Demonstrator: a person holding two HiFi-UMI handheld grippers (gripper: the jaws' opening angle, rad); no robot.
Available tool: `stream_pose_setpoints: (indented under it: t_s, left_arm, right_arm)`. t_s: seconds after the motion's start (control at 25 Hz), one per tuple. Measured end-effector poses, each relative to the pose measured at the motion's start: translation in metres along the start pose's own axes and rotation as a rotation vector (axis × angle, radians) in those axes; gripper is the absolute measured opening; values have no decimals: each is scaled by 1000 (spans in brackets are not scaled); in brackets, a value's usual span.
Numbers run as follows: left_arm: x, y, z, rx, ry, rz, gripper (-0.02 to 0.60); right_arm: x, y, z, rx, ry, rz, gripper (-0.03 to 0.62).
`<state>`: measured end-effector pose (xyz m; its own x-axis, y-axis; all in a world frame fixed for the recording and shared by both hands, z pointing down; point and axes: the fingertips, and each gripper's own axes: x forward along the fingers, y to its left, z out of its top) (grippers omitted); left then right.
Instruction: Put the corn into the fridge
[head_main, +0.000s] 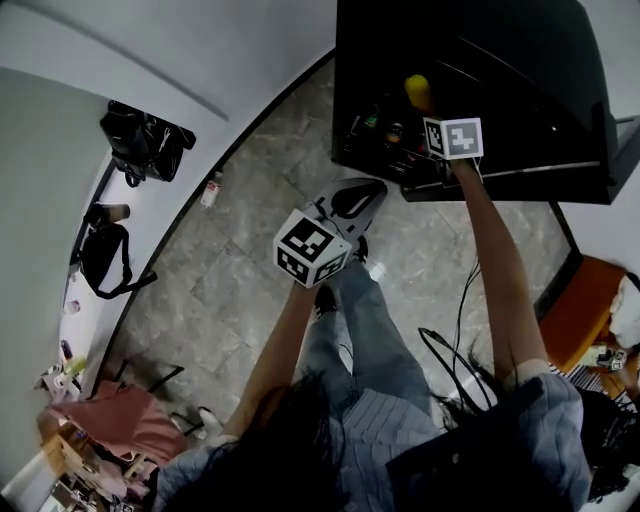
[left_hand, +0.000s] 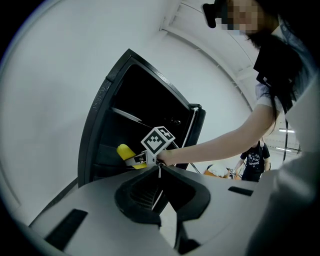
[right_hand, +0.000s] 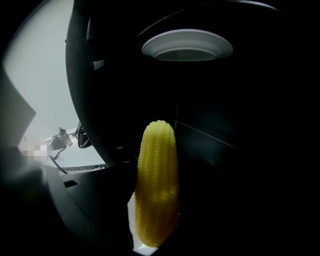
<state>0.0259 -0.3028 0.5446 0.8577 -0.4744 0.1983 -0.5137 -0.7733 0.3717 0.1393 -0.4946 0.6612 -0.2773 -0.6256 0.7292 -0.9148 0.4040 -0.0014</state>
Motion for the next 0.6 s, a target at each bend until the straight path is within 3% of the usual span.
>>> stream_pose_setpoints:
  t_s: [0.36, 0.6]
  left_arm:
    - [5, 7, 6, -7, -20, 4, 8]
    - [-2, 14, -2, -17, -10, 28, 8]
  right_arm:
    - [26, 0, 7, -65, 34, 7, 256]
    - [40, -3, 9, -53, 67, 10, 256]
